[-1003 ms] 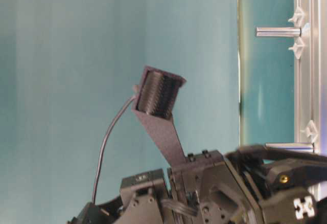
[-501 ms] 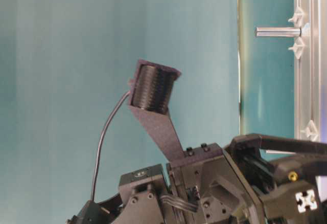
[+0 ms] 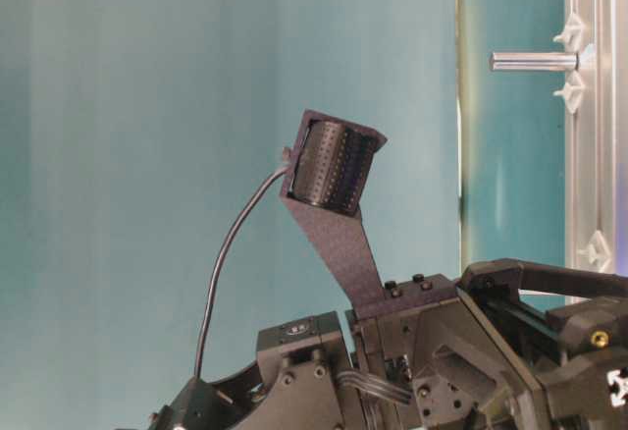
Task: Insert the large gear onto the shaft.
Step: 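Close the left gripper on the gear hub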
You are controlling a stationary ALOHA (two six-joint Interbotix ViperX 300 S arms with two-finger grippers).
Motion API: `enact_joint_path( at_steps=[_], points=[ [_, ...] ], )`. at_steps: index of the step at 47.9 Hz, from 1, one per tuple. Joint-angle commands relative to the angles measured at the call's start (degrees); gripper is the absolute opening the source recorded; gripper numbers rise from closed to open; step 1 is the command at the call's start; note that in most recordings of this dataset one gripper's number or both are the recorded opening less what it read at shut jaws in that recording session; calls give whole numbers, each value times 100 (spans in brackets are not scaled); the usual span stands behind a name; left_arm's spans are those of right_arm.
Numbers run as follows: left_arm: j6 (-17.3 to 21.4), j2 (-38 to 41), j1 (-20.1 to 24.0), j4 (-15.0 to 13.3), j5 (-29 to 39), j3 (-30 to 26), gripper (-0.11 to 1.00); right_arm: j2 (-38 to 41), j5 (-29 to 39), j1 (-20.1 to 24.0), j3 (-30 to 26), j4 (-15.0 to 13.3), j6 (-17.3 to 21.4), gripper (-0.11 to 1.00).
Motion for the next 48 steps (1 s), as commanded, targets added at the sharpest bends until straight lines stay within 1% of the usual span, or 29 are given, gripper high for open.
enact_joint_path(
  at_steps=[1, 24, 40, 48],
  points=[
    [-9, -44, -35, 9, 0, -70, 94, 35, -26, -18, -53, 9, 62, 3],
    [0, 70, -35, 9, 44, 44, 94, 18, -44, -9, -35, 18, 62, 3],
    [0, 70, -35, 9, 97, 0, 94, -53, -26, -18, -9, 18, 70, 3],
    [0, 79, -35, 9, 114, 0, 94, -53, -26, -18, 18, 18, 149, 3]
  ],
)
